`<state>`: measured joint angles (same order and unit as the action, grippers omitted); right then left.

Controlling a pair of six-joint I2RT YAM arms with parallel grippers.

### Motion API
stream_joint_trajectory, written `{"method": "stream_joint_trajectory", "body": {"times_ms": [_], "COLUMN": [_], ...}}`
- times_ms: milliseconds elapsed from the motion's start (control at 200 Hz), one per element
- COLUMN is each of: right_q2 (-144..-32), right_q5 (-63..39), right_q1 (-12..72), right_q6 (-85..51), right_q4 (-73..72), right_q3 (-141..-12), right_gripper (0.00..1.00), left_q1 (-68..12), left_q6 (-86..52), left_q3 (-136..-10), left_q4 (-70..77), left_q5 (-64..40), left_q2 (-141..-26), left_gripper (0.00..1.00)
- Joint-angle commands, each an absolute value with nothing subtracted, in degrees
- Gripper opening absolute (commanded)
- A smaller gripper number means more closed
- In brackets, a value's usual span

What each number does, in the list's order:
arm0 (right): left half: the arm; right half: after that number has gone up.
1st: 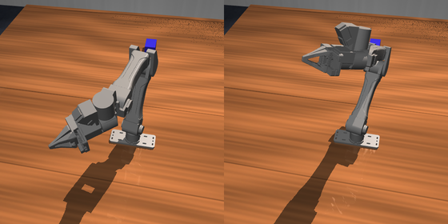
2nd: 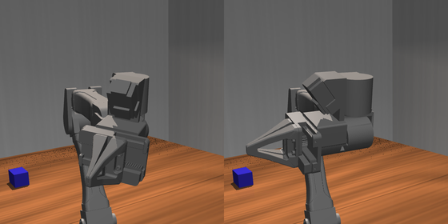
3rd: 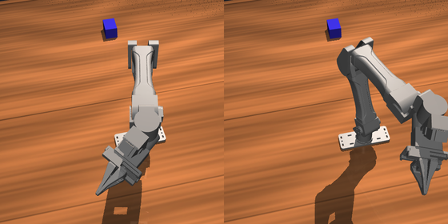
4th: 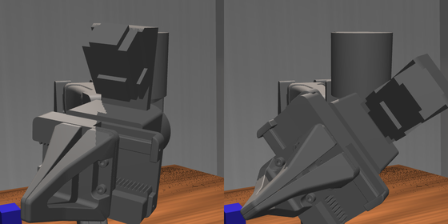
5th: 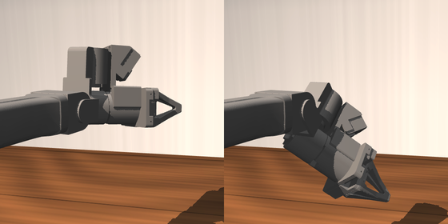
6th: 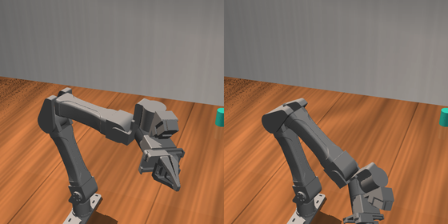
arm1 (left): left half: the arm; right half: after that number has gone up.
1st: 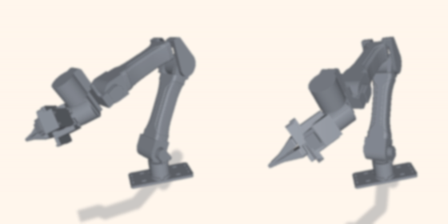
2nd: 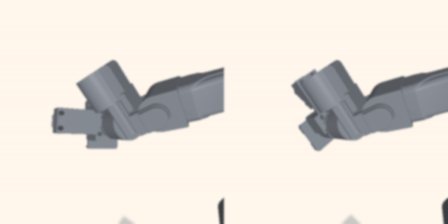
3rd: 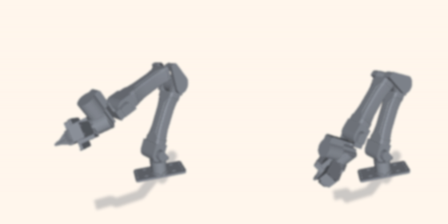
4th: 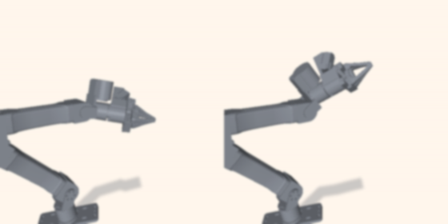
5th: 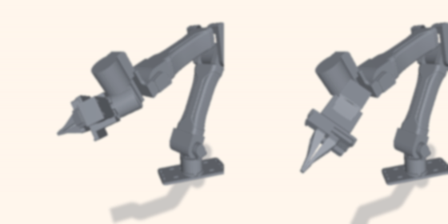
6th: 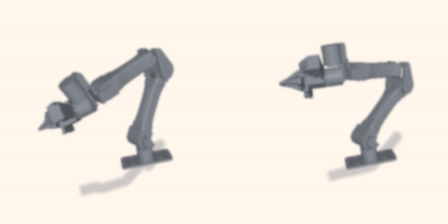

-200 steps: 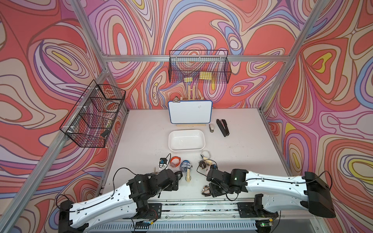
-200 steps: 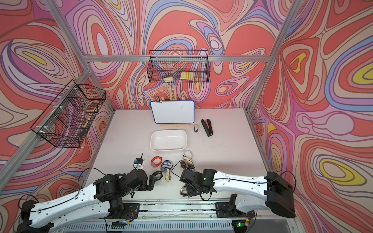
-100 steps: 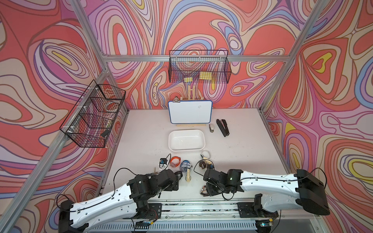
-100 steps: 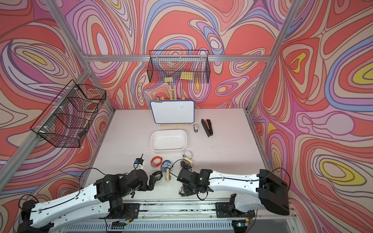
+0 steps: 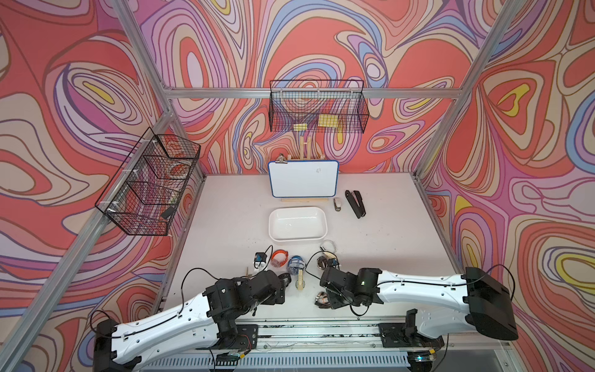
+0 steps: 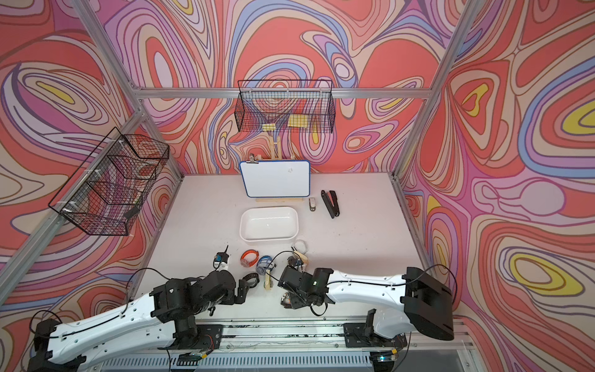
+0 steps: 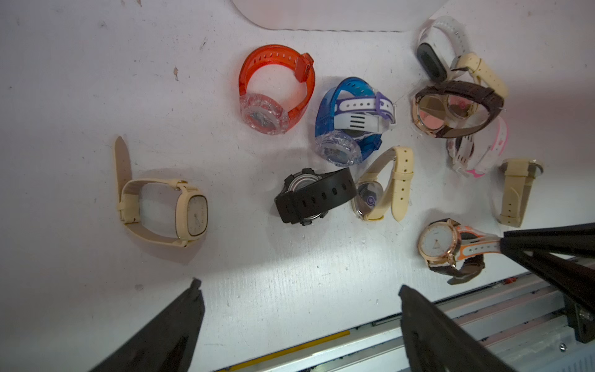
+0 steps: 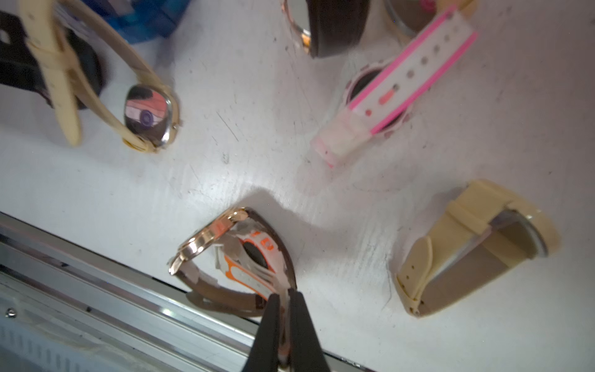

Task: Put the watch into the storage box
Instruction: Pick up the watch at the center of the board, then place the watch in the storage box.

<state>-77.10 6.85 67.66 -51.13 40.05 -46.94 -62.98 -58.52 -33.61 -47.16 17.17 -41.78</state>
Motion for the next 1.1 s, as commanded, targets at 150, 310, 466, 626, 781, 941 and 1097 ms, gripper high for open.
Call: {"method": "stream_joint_trajectory", "body": {"times_ms": [150, 310, 466, 626, 781, 941, 1097], "right_q2": [-71.25, -67.50, -62.94, -67.01, -74.51, -86.84, -99.20], "right_q5": [10.66, 12.26, 21.38, 33.51, 32.52, 30.78, 24.78], "right_q1": [66.78, 66.79, 66.79, 65.72, 56.10, 49.54, 45.39], "right_q6": [-49.26, -47.87, -42.77, -31.90, -23.12, -15.57, -15.62], "right_q4": [44.09, 41.35, 31.11, 18.71, 1.33, -13.38, -14.41], "right_q3": [-50.02, -49.88, -48.10, -50.14, -49.31, -52.04, -59.70], "right_gripper": [0.00, 0.00, 0.00, 0.00, 0.00, 0.00, 0.00], "left_q1": [-63.24, -63.27, -63.28, -63.27, -63.27, -63.23, -63.22], "left_q6": [-58.45, -58.45, -58.28, -57.23, -56.68, -56.76, -57.46], "left_q3": [-33.08, -32.99, -33.15, -34.91, -36.35, -36.55, -36.47], "left_q4": [-47.50, -47.28, -47.22, -48.06, -49.97, -51.59, -54.35], "left_q5": [18.89, 19.40, 20.59, 22.15, 23.64, 24.41, 25.54], "left_q2": [-41.67, -41.64, -40.14, -39.26, -38.81, -37.54, -35.63], "left_gripper": [1.00, 1.00, 1.00, 1.00, 1.00, 1.00, 1.00]}}
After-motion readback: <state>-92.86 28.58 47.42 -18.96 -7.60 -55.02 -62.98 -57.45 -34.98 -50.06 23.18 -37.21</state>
